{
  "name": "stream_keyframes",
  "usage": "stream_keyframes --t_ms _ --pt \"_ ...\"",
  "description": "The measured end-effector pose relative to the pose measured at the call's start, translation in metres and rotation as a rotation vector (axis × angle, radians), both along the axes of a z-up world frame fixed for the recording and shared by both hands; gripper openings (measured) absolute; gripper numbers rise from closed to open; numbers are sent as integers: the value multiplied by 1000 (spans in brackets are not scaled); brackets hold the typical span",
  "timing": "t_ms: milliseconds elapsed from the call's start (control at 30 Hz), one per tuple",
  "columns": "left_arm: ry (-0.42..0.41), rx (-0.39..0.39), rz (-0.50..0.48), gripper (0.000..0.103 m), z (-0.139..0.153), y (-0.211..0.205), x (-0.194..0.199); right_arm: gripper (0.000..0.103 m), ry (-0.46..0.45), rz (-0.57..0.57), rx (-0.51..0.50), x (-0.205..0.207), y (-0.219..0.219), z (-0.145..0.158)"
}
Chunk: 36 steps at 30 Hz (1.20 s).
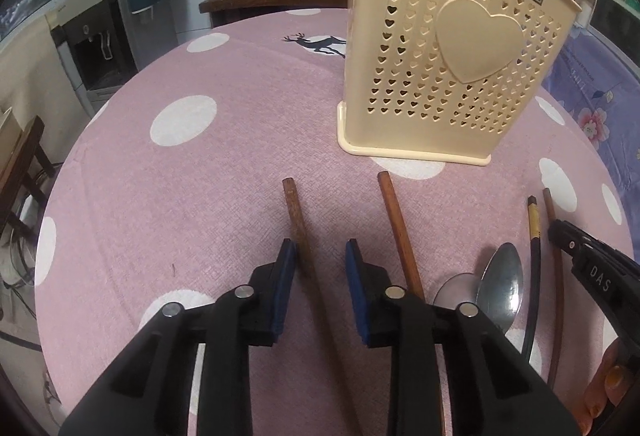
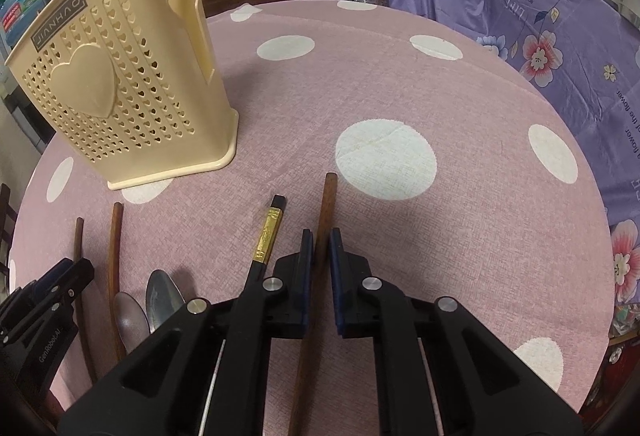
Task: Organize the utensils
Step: 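Grasp a brown chopstick with the left tool while the right tool grasps another brown chopstick, then carry both chopsticks over the beige caddy and lower them in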
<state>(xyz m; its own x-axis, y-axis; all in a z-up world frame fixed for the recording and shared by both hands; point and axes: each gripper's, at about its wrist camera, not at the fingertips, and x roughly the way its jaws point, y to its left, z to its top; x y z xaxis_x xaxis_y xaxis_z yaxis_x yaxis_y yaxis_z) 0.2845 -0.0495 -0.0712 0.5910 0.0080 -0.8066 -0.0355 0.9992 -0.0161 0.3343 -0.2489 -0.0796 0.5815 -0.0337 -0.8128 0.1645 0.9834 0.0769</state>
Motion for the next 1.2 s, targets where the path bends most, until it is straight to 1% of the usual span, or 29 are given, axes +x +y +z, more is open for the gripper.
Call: stream_keyframes --t_ms 67,100,167,267,400,467,600,733,867,1067,1200 --pt "-18 27 11 12 -1 -2 -5 9 -6 4 -1 0 0 0" --pt "-27 41 16 10 -2 -2 -7 9 -8 5 0 -1 0 0" --pt "-31 24 20 10 -2 0 -9 9 -10 7 5 -1 0 0" --pt "-31 36 21 10 -2 -3 -10 9 -11 9 7 -2 -1 0" --pt "-32 30 19 8 -1 0 -5 9 -15 13 12 -1 -1 1" --pt "-33 17 24 8 -1 5 -1 9 -20 13 30 -2 -3 1" --pt "-46 -38 32 8 5 17 2 8 -41 26 88 -3 -6 3" --pt "-114 -87 33 8 27 29 -7 8 -119 46 104 -15 -8 19" --pt "-203 -145 30 8 60 45 -20 8 -215 75 150 -33 -14 45" --pt "-358 -160 11 8 112 57 -49 8 -379 139 175 -69 -22 99" --pt "-421 -173 -15 8 135 57 -62 8 -479 167 175 -92 -29 134"
